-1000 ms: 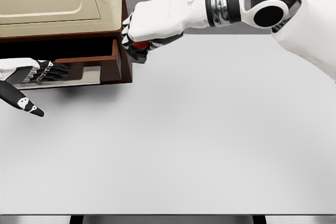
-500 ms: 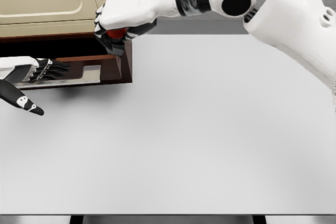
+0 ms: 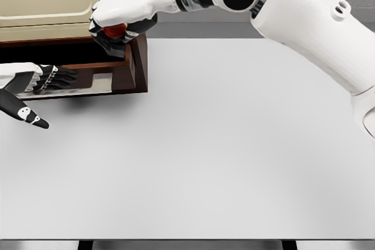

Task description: Open the cabinet drawer with left arm, and place a switch into the drawer with right arm

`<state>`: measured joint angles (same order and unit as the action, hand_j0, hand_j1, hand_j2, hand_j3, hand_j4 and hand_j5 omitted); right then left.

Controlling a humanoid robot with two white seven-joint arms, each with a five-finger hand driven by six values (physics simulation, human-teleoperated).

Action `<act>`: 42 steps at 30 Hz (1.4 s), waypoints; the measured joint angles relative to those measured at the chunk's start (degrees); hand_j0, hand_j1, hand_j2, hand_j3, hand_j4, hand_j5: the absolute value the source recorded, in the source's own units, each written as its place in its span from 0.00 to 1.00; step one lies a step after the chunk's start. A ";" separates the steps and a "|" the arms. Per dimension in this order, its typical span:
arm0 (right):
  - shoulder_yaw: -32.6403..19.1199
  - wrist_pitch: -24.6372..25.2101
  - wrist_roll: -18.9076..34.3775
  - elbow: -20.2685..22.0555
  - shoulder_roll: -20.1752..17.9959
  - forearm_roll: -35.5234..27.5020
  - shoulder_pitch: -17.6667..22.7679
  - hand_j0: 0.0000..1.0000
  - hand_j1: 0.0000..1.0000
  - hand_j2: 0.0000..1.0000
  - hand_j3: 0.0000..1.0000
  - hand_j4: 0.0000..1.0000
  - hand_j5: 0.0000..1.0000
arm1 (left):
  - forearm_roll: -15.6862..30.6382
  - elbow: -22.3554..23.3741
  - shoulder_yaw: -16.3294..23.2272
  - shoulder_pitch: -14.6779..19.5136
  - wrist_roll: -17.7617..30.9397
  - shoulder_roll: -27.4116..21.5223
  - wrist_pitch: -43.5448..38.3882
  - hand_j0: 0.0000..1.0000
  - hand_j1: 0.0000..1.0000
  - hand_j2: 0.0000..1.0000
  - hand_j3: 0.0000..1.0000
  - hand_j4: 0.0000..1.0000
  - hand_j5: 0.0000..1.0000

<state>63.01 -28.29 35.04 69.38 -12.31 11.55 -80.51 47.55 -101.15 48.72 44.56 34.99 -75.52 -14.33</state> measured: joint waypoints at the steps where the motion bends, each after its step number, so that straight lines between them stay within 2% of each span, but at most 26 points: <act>1: 0.03 0.03 0.00 -0.03 0.06 0.01 0.00 0.37 0.37 0.37 0.37 0.37 0.37 | 0.00 0.00 -0.01 -0.08 0.00 -0.02 -0.01 1.00 1.00 1.00 1.00 1.00 1.00; 26: 1.40 1.67 0.00 -0.99 1.38 -0.03 -0.88 0.37 0.37 0.37 0.37 0.37 0.37 | -1.17 0.18 -0.37 -0.35 0.14 1.09 0.62 1.00 1.00 1.00 1.00 1.00 1.00; 42: 1.37 1.72 0.00 -0.84 2.28 0.11 -1.67 0.37 0.37 0.37 0.37 0.37 0.37 | 0.40 0.08 -0.18 -0.44 -0.06 0.80 0.60 1.00 1.00 1.00 1.00 1.00 1.00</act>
<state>64.38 -26.58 35.04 68.54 -10.02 11.65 -82.18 47.95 -101.07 48.54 44.12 34.93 -74.72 -13.74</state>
